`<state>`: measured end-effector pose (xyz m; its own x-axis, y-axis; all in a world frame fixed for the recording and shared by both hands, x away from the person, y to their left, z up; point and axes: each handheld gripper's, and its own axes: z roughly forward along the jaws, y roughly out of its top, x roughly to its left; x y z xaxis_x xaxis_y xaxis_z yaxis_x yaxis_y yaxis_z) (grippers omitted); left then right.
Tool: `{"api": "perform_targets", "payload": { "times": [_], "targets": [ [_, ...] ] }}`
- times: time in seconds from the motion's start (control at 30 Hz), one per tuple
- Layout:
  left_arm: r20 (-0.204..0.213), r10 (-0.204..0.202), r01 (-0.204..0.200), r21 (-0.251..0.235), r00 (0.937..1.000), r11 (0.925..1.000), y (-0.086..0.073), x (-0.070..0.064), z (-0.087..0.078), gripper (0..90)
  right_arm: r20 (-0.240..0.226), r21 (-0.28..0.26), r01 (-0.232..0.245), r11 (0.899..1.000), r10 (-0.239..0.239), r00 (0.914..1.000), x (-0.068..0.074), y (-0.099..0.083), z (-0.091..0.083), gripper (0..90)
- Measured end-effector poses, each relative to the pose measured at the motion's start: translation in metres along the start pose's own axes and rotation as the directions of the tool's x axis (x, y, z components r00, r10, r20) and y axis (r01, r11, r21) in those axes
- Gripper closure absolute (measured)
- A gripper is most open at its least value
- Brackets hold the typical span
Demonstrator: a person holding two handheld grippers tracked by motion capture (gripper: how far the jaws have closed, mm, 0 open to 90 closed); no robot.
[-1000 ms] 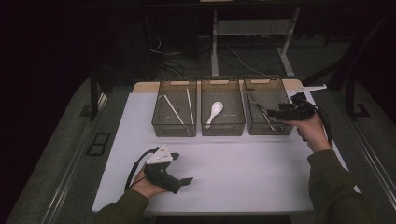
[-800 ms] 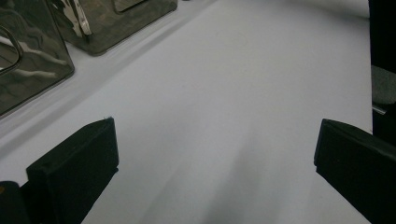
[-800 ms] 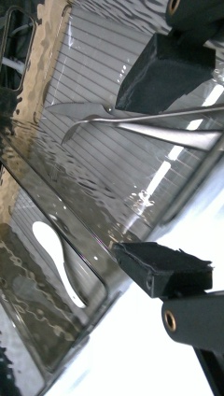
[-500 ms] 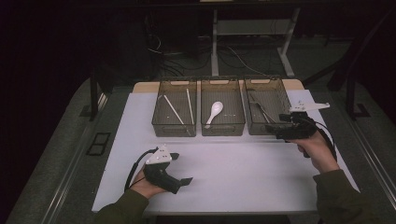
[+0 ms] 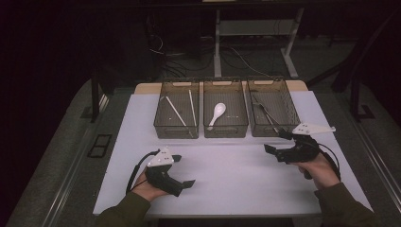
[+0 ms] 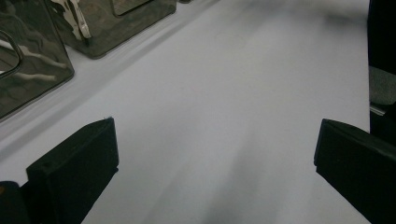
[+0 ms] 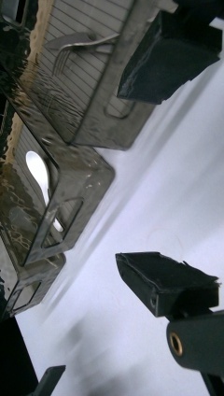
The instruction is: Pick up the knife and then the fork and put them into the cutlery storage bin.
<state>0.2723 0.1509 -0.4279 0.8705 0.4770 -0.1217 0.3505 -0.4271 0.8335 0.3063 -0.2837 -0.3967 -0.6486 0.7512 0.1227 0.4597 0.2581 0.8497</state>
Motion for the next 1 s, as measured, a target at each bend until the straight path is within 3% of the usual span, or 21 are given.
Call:
{"api": "perform_targets", "payload": {
  "times": [0.4,0.63,0.8,1.0],
  "targets": [
    [0.002,0.006,-0.006,0.004,1.0000,1.0000,0.000,0.000,0.000,0.0,-0.045,-0.018,-0.009,1.000,0.008,0.9990,0.015,-0.036,-0.007,16.8],
    [0.001,0.007,-0.007,0.002,1.0000,1.0000,0.000,0.000,0.000,0.0,-0.053,0.012,-0.004,1.000,0.005,0.9986,0.020,-0.053,-0.009,16.7],
    [0.001,0.001,-0.001,0.002,1.0000,1.0000,0.000,0.000,-0.001,0.0,-0.023,0.044,0.030,0.999,-0.029,0.9993,0.018,-0.063,-0.015,16.7],
    [-0.001,0.002,-0.002,0.001,1.0000,1.0000,0.000,0.000,-0.001,0.0,-0.007,0.030,0.007,1.000,-0.007,0.9999,0.011,-0.066,-0.021,16.7]
  ]
}}
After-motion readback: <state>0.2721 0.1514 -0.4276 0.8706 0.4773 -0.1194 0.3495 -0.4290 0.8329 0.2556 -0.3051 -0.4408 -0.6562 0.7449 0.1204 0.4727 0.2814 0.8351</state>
